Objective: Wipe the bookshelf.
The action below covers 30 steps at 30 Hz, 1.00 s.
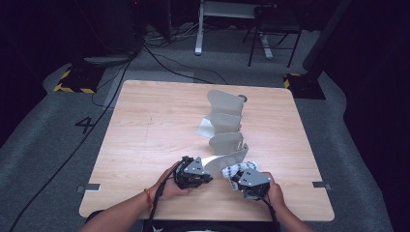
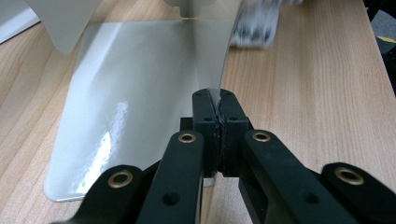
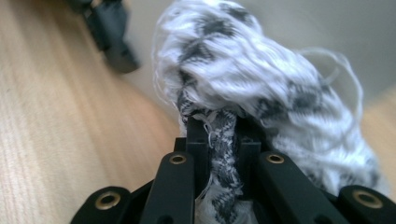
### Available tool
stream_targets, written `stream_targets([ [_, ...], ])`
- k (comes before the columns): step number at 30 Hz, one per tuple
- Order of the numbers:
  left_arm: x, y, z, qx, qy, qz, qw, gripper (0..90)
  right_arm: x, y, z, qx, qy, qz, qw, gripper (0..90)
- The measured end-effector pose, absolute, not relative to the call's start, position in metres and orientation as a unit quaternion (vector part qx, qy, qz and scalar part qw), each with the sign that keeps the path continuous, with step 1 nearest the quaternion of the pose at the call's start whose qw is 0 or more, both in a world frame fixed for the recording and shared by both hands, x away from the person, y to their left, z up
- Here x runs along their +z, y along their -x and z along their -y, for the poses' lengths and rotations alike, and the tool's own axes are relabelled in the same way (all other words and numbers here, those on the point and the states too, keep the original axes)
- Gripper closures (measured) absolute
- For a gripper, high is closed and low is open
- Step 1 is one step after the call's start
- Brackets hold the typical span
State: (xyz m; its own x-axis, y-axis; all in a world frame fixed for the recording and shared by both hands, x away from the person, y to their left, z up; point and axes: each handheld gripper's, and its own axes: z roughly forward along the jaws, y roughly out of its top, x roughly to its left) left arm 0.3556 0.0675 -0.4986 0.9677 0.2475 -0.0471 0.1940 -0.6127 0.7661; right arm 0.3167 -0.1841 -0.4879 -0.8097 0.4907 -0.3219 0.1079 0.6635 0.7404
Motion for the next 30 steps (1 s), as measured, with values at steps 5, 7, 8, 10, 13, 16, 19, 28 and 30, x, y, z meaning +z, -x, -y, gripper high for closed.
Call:
stream_targets([
  [5, -0.499, -0.357, -0.069, 0.031, -0.896, -0.128, 0.425, 88.5, -0.493, -0.315, 0.167, 0.364, -0.153, -0.884, 0.251, 81.3],
  [7, -0.500, -0.357, -0.069, 0.030, -0.895, -0.129, 0.426, 88.5, -0.493, -0.315, 0.162, 0.368, -0.146, -0.885, 0.247, 81.3],
  [8, -0.500, -0.357, -0.069, 0.029, -0.895, -0.129, 0.426, 88.4, -0.493, -0.315, 0.160, 0.369, -0.145, -0.885, 0.244, 81.2],
  [10, -0.500, -0.358, -0.069, 0.029, -0.895, -0.129, 0.426, 88.3, -0.495, -0.313, 0.154, 0.368, -0.135, -0.887, 0.244, 81.2],
  [13, -0.500, -0.358, -0.070, 0.033, -0.896, -0.129, 0.423, 88.4, -0.496, -0.312, 0.148, 0.372, -0.133, -0.886, 0.242, 81.2],
  [16, -0.500, -0.358, -0.070, 0.038, -0.899, -0.121, 0.419, 88.6, -0.494, -0.312, 0.148, 0.377, -0.137, -0.884, 0.240, 81.2],
  [19, -0.500, -0.358, -0.070, 0.038, -0.900, -0.119, 0.418, 88.7, -0.487, -0.311, 0.151, 0.380, -0.135, -0.880, 0.251, 81.4],
  [28, -0.500, -0.358, -0.070, 0.040, -0.901, -0.121, 0.414, 88.8, -0.432, -0.306, 0.194, 0.446, -0.190, -0.815, 0.317, 81.2],
  [30, -0.500, -0.358, -0.069, 0.041, -0.901, -0.116, 0.415, 88.8, -0.422, -0.304, 0.202, 0.459, -0.204, -0.798, 0.334, 81.2],
])
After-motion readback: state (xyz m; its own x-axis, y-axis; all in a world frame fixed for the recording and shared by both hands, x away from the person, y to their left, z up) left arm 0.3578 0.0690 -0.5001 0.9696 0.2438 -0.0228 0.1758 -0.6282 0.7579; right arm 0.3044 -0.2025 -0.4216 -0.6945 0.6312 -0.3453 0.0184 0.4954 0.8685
